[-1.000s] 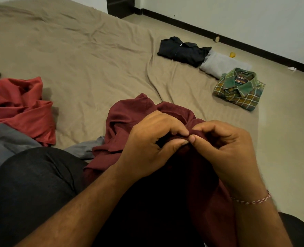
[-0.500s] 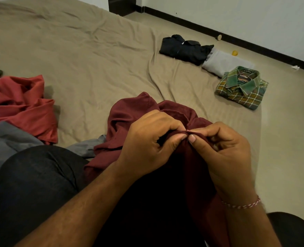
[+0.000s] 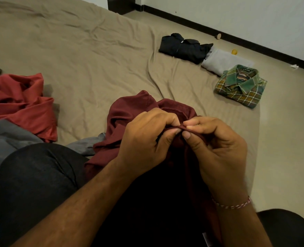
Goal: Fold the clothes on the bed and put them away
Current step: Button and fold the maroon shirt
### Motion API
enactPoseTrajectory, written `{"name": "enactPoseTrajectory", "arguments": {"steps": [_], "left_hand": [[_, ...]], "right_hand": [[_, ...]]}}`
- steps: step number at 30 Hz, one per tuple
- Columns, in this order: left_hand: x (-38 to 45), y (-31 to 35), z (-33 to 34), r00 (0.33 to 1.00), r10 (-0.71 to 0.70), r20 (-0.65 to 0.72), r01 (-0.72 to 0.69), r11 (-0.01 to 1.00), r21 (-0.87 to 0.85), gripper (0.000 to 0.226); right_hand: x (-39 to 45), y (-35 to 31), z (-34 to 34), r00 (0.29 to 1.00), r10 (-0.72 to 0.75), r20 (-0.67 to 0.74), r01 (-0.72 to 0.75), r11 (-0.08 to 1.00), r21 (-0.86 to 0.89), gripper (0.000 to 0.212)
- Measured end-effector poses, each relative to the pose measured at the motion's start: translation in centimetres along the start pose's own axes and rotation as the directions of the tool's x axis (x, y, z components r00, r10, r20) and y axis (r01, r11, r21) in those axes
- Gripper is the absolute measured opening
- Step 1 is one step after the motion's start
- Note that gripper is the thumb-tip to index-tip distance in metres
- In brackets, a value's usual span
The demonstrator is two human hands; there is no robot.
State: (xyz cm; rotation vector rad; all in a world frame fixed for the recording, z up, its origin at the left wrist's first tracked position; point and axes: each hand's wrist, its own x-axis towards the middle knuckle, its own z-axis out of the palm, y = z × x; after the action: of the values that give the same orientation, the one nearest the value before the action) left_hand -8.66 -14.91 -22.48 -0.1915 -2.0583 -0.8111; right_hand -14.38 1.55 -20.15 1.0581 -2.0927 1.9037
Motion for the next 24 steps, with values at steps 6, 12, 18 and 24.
{"name": "enactPoseTrajectory", "arguments": {"steps": [6, 12, 18, 24], "left_hand": [[-0.2, 0.5, 0.3, 0.999, -0.041, -0.035, 0.04, 0.999, -0.008, 0.019], [-0.4, 0.8, 0.6, 0.998, -0.026, -0.058, 0.029, 0.998, 0.064, 0.018], [-0.3, 0.6, 0.6, 0.997, -0.039, -0.065, 0.046, 0.993, 0.107, 0.014], [1.3, -1.9, -1.1, 0.936, -0.067, 0.346, 0.018, 0.989, 0.144, 0.013]], "right_hand": [[-0.4, -0.5, 0.5, 0.999, -0.027, -0.03, 0.026, 0.999, -0.025, 0.013], [-0.6, -0.7, 0.6, 0.988, -0.142, -0.053, 0.121, 0.95, -0.289, 0.008], [0.0, -1.0, 0.3, 0.984, -0.179, 0.018, 0.169, 0.884, -0.436, 0.006], [2.4, 0.1, -2.7, 0.966, 0.178, 0.185, -0.075, 0.884, -0.461, 0.009]]}}
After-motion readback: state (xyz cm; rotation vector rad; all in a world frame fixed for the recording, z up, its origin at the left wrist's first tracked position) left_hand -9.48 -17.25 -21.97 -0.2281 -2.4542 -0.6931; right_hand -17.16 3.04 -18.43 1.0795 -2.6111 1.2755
